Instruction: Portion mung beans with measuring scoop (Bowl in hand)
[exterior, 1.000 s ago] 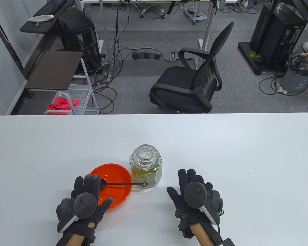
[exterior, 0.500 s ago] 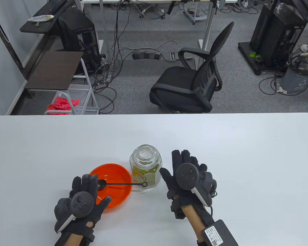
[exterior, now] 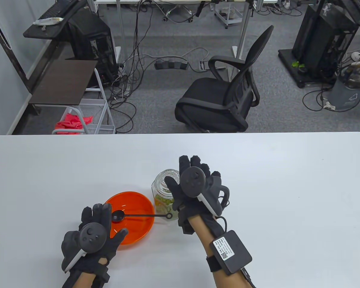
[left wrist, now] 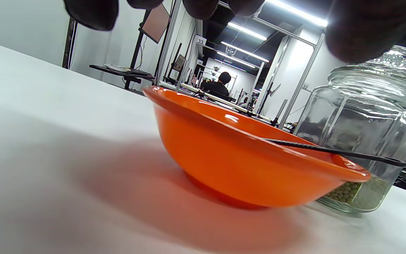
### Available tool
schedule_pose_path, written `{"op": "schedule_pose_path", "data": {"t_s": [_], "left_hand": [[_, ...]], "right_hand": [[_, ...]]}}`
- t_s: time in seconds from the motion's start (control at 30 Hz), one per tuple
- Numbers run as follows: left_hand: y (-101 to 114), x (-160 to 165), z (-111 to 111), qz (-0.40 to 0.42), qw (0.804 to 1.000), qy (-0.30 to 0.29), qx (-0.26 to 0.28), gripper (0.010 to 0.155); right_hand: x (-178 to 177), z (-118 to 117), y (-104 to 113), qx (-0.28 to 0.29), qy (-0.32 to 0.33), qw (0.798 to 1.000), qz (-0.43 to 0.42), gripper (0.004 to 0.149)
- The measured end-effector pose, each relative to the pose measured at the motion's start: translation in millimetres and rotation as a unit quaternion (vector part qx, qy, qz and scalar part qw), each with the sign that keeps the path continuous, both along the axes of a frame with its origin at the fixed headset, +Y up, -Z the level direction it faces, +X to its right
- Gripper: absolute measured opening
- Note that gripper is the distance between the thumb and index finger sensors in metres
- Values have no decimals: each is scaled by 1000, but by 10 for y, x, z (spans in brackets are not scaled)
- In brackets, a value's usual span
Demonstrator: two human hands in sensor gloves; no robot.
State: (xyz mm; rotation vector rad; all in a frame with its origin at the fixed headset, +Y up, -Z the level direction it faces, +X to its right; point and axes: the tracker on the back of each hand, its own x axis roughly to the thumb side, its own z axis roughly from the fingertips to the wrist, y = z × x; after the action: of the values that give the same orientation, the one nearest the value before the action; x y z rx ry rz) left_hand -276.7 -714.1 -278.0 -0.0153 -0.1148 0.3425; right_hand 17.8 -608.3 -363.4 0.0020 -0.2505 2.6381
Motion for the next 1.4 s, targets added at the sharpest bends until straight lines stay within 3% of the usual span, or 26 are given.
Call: {"op": "schedule_pose_path", "data": {"t_s": [0.33,0.57,1.0,1.4], "left_hand": [[0,-3,-4,4,1000,-4,-5,92],[-3,-9,-8,7,1000,-5,-7,92],[-3,-22,-7,20,1000,-4,-12,91],[-5,-21,-11,23,1000,-6,-13,91]], "right_hand": [[-267,-261,-277,-74,14,996,43,85],[-353,-309,-400,-67,17,996,62,85],[-364,-268,-405,-30,16,999,32,83],[-237,-153,-176,-1,0,1000,-10,83]]}}
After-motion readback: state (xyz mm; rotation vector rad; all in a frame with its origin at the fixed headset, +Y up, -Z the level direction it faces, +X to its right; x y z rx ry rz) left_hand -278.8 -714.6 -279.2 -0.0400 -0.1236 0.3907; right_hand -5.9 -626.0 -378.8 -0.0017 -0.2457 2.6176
